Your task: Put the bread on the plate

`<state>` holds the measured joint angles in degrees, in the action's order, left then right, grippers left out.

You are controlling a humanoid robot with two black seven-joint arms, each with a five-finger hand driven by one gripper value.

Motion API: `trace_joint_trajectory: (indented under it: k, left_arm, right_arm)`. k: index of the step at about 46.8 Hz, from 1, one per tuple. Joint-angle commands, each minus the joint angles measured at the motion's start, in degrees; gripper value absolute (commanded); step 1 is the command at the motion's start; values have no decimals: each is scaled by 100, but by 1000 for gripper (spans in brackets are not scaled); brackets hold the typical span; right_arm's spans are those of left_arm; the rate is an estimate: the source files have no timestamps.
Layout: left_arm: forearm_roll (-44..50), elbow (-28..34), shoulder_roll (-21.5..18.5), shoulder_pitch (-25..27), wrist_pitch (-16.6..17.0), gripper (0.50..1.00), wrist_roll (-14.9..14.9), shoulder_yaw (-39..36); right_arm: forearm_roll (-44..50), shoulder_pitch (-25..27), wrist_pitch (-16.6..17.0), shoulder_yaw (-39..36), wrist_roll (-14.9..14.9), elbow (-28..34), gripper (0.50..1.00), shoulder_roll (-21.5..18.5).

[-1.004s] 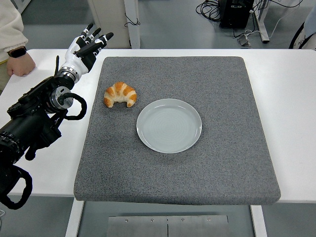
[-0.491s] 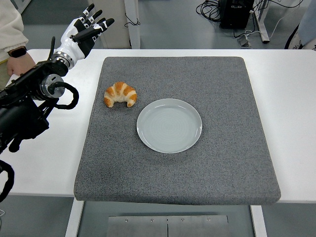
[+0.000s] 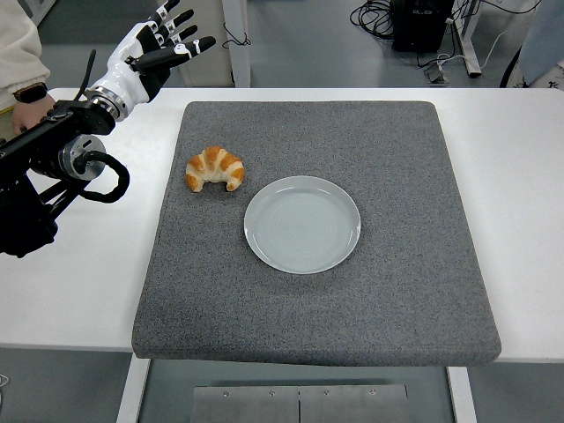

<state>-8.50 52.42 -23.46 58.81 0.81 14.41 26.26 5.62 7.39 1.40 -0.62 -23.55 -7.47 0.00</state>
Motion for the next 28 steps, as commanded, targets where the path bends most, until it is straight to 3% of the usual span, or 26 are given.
trace_joint_trajectory:
  k: [1,10,21,28]
  left_arm:
    - [-380,225,-193,8,139,975,0,-252]
    - [-1883,594,-501,-1,595,975,-52,-561]
    - [-3174,1446,-950,17,1264,975,-816,-956]
    - [-3465,1675,-923,-1,1291,975,-1133,-1044]
  right_arm:
    - [0,-1,1,0,-1,0,1000,0]
    - [0,-1,1,0,-1,0,1000,0]
    - [0,-1,1,0,-1,0,1000,0]
    - [0,-1,1,0,-1,0,1000,0]
